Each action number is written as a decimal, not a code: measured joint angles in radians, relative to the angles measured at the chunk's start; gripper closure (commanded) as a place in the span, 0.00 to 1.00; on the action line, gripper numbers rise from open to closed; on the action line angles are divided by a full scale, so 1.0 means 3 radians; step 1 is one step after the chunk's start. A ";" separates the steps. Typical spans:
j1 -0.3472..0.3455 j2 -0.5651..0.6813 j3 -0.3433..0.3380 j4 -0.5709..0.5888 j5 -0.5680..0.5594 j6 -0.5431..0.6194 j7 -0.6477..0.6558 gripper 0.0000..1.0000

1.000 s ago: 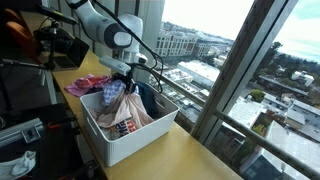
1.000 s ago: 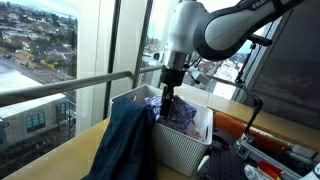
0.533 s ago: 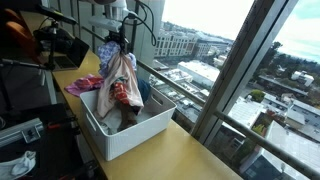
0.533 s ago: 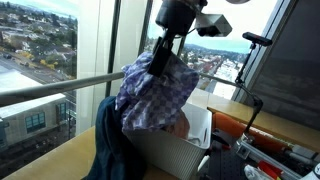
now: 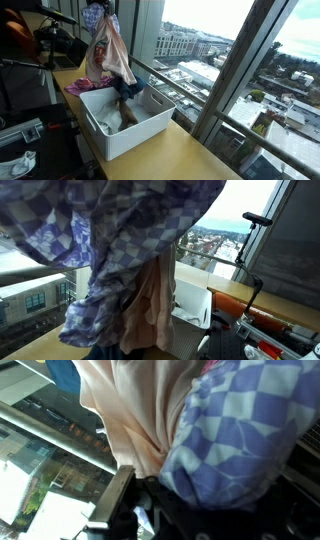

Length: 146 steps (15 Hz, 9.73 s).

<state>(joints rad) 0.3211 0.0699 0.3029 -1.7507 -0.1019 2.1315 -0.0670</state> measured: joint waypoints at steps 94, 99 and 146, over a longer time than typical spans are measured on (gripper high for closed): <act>-0.0828 0.1800 -0.1050 -0.1252 -0.0026 0.1556 0.0206 0.75; -0.0822 0.1758 -0.1050 -0.1265 -0.0026 0.1556 0.0207 0.94; 0.0163 0.1974 -0.0294 0.0466 -0.0074 0.0490 0.0914 0.96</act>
<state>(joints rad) 0.3699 0.6622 0.2147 -1.6109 -0.1241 2.2784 0.2071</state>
